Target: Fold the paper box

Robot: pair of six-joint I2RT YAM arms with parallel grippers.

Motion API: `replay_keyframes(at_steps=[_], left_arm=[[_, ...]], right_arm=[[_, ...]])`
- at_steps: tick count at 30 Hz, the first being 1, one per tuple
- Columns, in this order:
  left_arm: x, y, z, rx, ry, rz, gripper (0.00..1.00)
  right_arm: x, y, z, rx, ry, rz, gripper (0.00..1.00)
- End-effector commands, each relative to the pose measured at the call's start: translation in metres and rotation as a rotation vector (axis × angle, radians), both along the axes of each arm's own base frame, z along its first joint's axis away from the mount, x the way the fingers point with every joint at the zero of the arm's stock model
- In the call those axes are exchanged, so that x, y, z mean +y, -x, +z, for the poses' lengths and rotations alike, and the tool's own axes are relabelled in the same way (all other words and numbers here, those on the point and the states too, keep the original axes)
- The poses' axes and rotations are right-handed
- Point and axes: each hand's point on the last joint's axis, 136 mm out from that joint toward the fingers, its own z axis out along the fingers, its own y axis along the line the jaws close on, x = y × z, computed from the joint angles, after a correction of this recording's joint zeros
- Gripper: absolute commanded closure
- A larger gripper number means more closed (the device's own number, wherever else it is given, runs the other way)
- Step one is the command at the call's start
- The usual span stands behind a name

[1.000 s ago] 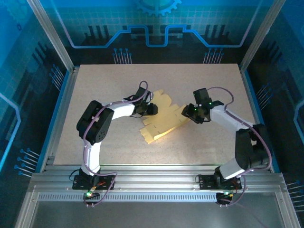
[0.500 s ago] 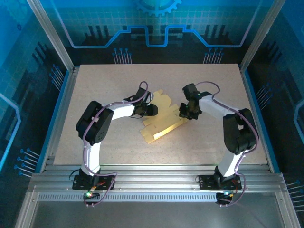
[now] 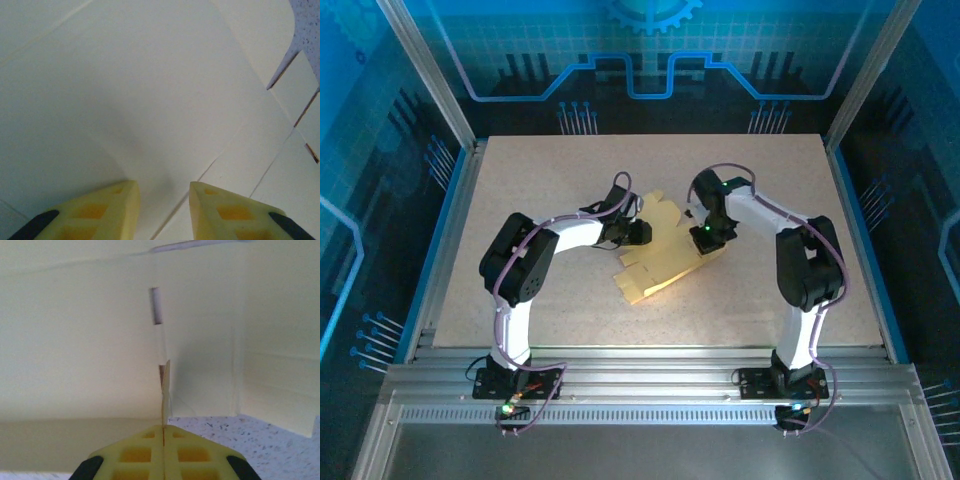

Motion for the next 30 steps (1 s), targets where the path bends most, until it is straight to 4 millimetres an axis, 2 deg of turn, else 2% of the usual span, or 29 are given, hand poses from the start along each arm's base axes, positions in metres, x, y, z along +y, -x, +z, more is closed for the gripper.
replay_keyframes(at_steps=[1,6,9,11,17,21,26,28,29,30], left_arm=[[0.011,0.045,-0.045,0.201,-0.095,-0.056,0.66],[0.010,0.044,-0.043,0.203,-0.101,-0.069,0.66],[0.009,0.043,-0.043,0.206,-0.098,-0.071,0.66],[0.008,0.043,-0.042,0.208,-0.098,-0.074,0.66],[0.012,0.045,-0.042,0.207,-0.116,-0.077,0.66],[0.015,0.047,-0.042,0.207,-0.130,-0.076,0.66],[0.016,0.047,-0.042,0.204,-0.134,-0.078,0.66],[0.015,0.046,-0.041,0.202,-0.132,-0.077,0.66],[0.015,0.046,-0.041,0.203,-0.130,-0.076,0.66],[0.015,0.045,-0.039,0.199,-0.128,-0.075,0.66]], right_arm=[[-0.001,0.012,0.003,0.003,0.069,0.264,0.98],[-0.008,0.015,-0.002,-0.035,0.183,0.466,0.98],[-0.017,0.018,-0.015,-0.057,0.285,0.639,1.00],[-0.021,0.014,-0.018,-0.072,0.336,0.684,1.00],[0.001,0.002,-0.020,-0.254,0.363,0.820,1.00],[0.015,0.016,-0.021,-0.278,0.308,0.937,1.00],[0.013,0.017,-0.022,-0.276,0.341,0.956,1.00],[0.012,0.010,-0.019,-0.301,0.350,0.928,0.94],[0.010,0.003,-0.016,-0.321,0.357,0.894,0.73],[0.007,-0.005,-0.011,-0.342,0.368,0.846,0.64]])
